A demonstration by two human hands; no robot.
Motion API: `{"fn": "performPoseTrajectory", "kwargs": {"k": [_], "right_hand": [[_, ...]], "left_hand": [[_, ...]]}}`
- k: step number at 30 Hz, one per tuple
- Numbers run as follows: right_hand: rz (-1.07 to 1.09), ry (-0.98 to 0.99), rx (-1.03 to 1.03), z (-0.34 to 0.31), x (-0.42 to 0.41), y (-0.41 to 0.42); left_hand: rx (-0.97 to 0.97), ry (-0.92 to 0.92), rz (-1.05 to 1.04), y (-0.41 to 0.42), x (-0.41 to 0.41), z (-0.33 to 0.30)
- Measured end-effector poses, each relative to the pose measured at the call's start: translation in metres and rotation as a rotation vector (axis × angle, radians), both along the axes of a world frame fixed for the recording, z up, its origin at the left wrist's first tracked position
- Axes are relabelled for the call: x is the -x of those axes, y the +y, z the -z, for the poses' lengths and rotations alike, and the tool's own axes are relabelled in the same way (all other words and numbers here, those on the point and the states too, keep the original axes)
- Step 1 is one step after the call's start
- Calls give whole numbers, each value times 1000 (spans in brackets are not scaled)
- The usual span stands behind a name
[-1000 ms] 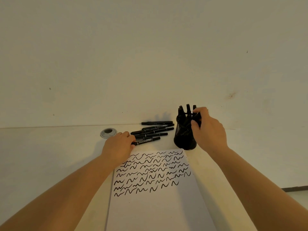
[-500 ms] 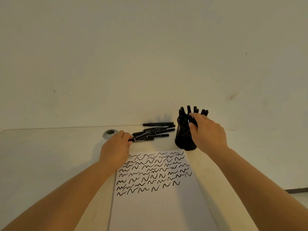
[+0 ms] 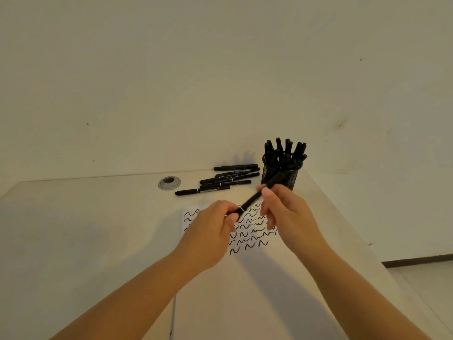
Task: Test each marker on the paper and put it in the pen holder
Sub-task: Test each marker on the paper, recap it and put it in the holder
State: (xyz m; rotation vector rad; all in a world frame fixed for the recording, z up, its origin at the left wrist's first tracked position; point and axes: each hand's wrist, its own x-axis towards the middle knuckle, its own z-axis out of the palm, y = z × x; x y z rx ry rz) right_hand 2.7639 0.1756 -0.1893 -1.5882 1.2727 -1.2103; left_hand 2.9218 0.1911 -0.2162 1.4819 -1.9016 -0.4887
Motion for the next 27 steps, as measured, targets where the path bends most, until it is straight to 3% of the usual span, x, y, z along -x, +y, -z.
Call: {"fn": "performPoseTrajectory", "kwargs": {"k": [5, 9, 16, 18, 22, 25, 27], "right_hand": [[3, -120, -107, 18, -3, 25], [57, -260, -122, 21, -4, 37], [-23, -200, -125, 20, -12, 48], [-35, -216, -153, 21, -10, 48], [-60, -309, -212, 27, -10, 46], [125, -526, -249, 30, 5, 29], [281, -627, -209, 27, 31, 16]], "left_hand": [[42, 50, 61, 30, 4, 4], [79, -53, 53, 44, 4, 7], [75, -144, 66, 56, 9, 2], [-43, -57, 95, 58, 10, 1], [-355, 330, 161, 54, 13, 0], [-595, 525, 215, 55, 6, 1], [-634, 527, 169, 58, -3, 4]]}}
